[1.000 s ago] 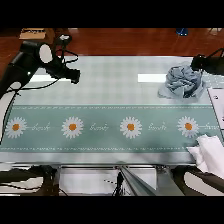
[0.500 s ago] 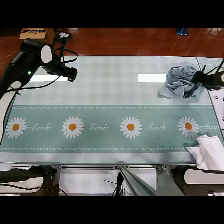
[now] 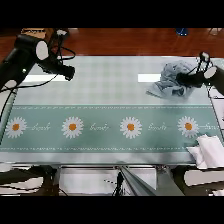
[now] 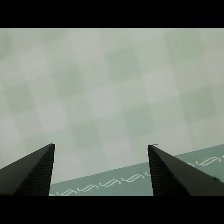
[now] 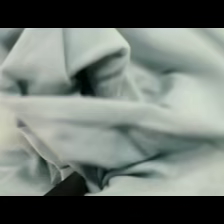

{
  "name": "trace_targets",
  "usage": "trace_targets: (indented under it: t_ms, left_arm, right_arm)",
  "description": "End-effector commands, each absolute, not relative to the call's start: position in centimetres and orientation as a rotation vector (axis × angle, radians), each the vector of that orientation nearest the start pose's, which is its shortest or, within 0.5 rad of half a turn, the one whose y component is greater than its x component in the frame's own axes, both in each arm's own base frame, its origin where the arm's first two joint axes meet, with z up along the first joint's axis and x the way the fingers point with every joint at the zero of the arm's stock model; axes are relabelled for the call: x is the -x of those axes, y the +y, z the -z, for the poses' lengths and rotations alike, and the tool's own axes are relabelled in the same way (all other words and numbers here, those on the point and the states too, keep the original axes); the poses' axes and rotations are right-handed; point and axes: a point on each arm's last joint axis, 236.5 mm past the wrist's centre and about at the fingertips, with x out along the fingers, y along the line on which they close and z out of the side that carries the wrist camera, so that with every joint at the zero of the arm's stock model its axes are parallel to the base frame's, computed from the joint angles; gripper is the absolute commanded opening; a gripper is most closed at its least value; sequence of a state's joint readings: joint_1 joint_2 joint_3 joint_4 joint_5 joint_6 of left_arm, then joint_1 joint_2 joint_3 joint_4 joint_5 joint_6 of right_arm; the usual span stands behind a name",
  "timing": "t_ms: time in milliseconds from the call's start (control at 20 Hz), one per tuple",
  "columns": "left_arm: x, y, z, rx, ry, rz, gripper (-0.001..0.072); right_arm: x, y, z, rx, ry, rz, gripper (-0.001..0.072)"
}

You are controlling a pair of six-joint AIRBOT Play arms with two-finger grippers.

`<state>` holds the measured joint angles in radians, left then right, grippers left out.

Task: Fold the shirts.

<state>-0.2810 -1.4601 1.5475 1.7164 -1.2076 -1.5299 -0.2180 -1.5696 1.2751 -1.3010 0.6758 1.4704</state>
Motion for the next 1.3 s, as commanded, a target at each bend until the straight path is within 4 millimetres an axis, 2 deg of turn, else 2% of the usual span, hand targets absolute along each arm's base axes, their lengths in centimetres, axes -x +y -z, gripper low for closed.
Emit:
trace_targets:
  t_ms: [0, 100, 150, 250, 350, 400, 450, 500, 600, 700, 750, 800, 900, 950, 1000, 1050, 1150, 1250]
  left_arm:
    - [-46.0, -10.0, -14.3, -0.277, 0.953, 0.175, 0.0711]
    - [-45.5, -9.9, -20.3, -0.249, 0.827, 0.174, 0.0711]
    - [-44.7, -9.7, -23.5, -0.235, 0.759, 0.172, 0.0711]
    - [-42.5, -9.0, -28.9, -0.211, 0.646, 0.168, 0.0712]
    - [-39.7, -8.2, -32.4, -0.195, 0.572, 0.165, 0.0712]
    - [-38.4, -7.8, -33.2, -0.189, 0.564, 0.163, 0.0712]
    - [-37.2, -7.4, -33.5, -0.179, 0.574, 0.159, 0.0712]
    - [-36.1, -7.1, -33.3, -0.163, 0.603, 0.151, 0.0712]
    - [-34.4, -6.5, -31.4, -0.169, 0.706, 0.143, 0.0712]
    - [-33.4, -6.2, -29.6, -0.180, 0.794, 0.138, 0.0712]
    - [-33.1, -6.2, -28.9, -0.183, 0.817, 0.137, 0.0711]
    - [-33.1, -6.1, -28.5, -0.186, 0.831, 0.137, 0.0712]
    - [-33.1, -6.2, -27.7, -0.190, 0.850, 0.137, 0.0712]
    - [-33.2, -6.2, -27.4, -0.192, 0.859, 0.137, 0.0712]
    - [-33.2, -6.2, -27.0, -0.194, 0.869, 0.136, 0.0711]
    - [-33.2, -6.2, -26.4, -0.197, 0.884, 0.136, 0.0711]
    - [-33.1, -6.4, -24.6, -0.203, 0.931, 0.144, 0.0712]
    - [-32.7, -8.3, -21.8, -0.174, 0.997, 0.219, 0.0712]
  right_arm:
    - [-51.4, -4.9, -9.9, -0.175, 0.753, -0.020, 0.0036]
    - [-49.6, -2.8, -19.5, -0.116, 0.579, -0.083, 0.0035]
    - [-48.1, -1.4, -23.9, -0.091, 0.497, -0.110, 0.0036]
    - [-44.3, 2.0, -30.6, -0.059, 0.365, -0.176, 0.0036]
    - [-40.2, 6.5, -34.4, -0.083, 0.299, -0.293, 0.0036]
    - [-38.3, 9.0, -35.0, -0.099, 0.308, -0.362, 0.0035]
    - [-36.8, 11.2, -34.7, -0.109, 0.343, -0.423, 0.0035]
    - [-35.6, 13.5, -33.5, -0.107, 0.403, -0.488, 0.0035]
    - [-34.1, 18.3, -29.4, -0.075, 0.552, -0.606, 0.0035]
    - [-33.5, 23.3, -23.5, -0.005, 0.695, -0.692, 0.0036]
    - [-33.3, 25.9, -20.0, 0.035, 0.766, -0.728, 0.0036]
    - [-32.9, 28.8, -16.5, 0.046, 0.833, -0.763, 0.0036]
    - [-31.6, 35.0, -10.8, 0.027, 0.922, -0.847, 0.0046]
    - [-30.8, 37.6, -8.5, 0.023, 0.955, -0.881, 0.0168]
    - [-30.1, 39.6, -6.3, 0.022, 0.984, -0.904, 0.0396]
    - [-29.6, 40.4, -4.8, 0.036, 1.008, -0.919, 0.0518]
    - [-29.5, 39.3, -3.7, 0.077, 1.052, -0.911, 0.0536]
    - [-31.0, 35.3, -4.8, 0.146, 1.054, -0.860, 0.0552]
